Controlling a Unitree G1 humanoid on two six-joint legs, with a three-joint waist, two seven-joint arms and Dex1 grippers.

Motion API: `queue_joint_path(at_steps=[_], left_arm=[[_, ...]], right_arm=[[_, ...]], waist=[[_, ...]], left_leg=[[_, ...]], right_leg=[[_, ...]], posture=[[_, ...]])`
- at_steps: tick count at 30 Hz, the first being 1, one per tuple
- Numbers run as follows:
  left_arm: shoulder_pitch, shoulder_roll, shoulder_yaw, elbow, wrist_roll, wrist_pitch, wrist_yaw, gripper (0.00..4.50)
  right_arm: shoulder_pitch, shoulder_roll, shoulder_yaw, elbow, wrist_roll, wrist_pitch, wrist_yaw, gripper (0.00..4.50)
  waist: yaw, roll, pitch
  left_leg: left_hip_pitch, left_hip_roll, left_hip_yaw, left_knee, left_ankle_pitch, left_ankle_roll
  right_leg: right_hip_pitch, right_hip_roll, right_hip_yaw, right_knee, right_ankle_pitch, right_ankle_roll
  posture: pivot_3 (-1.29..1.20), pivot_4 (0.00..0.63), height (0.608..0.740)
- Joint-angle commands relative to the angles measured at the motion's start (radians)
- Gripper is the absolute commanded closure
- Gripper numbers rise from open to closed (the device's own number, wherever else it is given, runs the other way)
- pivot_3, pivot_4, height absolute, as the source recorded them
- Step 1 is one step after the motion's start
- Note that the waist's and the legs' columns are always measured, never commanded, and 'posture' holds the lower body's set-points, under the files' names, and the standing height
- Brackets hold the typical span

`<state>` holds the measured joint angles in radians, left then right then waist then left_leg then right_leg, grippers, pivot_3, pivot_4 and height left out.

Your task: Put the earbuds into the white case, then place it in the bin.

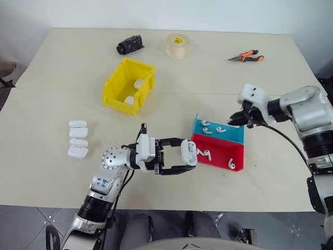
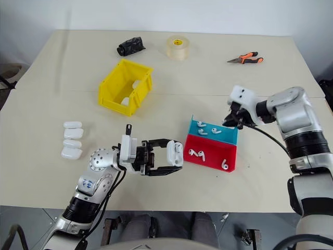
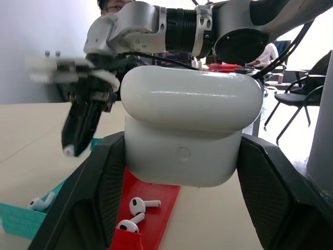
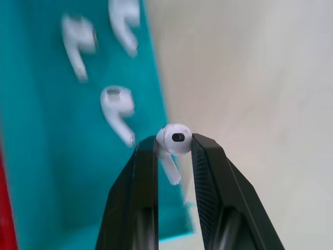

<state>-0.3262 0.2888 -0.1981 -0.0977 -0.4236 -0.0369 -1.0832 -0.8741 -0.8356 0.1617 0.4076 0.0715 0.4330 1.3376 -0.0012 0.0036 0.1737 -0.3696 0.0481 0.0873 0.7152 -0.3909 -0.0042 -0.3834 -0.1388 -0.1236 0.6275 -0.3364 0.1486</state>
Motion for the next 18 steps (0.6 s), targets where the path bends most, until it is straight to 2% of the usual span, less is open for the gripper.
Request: queue_joint_path(at_steps=[1, 3, 5, 11, 18], left_arm=[[-0.035, -0.008, 0.024, 0.02, -0.02, -0.008, -0.001, 1.69], [-0.047, -0.009, 0.031, 0.036, -0.022, -0.011, -0.006, 1.69], [-0.085, -0.015, 0.044, 0.088, -0.017, -0.008, -0.004, 1.69], [-0.164, -0.048, 0.066, 0.195, -0.024, -0.007, -0.01, 1.69], [-0.196, -0.064, 0.079, 0.214, -0.034, 0.006, -0.026, 1.69]], right_arm=[[0.073, 0.031, -0.141, -0.117, 0.17, 0.0, 0.028, 3.91], [0.11, 0.05, -0.185, -0.171, 0.242, 0.036, 0.037, 3.91], [0.199, 0.108, -0.269, -0.315, 0.388, 0.103, 0.012, 3.91], [0.364, 0.276, -0.405, -0.614, 0.745, 0.335, -0.176, 3.91], [0.477, 0.378, -0.408, -0.784, 0.913, 0.386, -0.353, 3.91]], waist=[[0.001, 0.0, 0.0], [0.0, 0.0, 0.0], [0.004, 0.0, 0.0], [0.002, 0.0, 0.0], [0.002, 0.0, 0.0]], left_leg=[[0.0, 0.0, 0.0, 0.0, 0.0, 0.0], [0.0, 0.0, -0.001, 0.0, 0.0, 0.0], [0.0, 0.0, 0.0, 0.0, 0.0, 0.0], [0.0, 0.0, -0.002, 0.001, 0.0, 0.0], [0.0, -0.001, -0.004, 0.001, 0.0, 0.0]], right_leg=[[0.0, 0.0, 0.0, 0.0, 0.0, 0.0], [0.001, 0.0, 0.0, 0.0, 0.0, 0.0], [0.0, 0.0, 0.0, 0.0, 0.0, 0.0], [0.001, 0.0, -0.002, 0.001, 0.0, 0.0], [0.002, 0.0, -0.003, 0.001, 0.0, 0.0]], posture=[[0.0, 0.15, 0.74], [0.0, 0.15, 0.74], [0.0, 0.15, 0.74], [0.0, 0.15, 0.74], [0.0, 0.15, 0.74]])
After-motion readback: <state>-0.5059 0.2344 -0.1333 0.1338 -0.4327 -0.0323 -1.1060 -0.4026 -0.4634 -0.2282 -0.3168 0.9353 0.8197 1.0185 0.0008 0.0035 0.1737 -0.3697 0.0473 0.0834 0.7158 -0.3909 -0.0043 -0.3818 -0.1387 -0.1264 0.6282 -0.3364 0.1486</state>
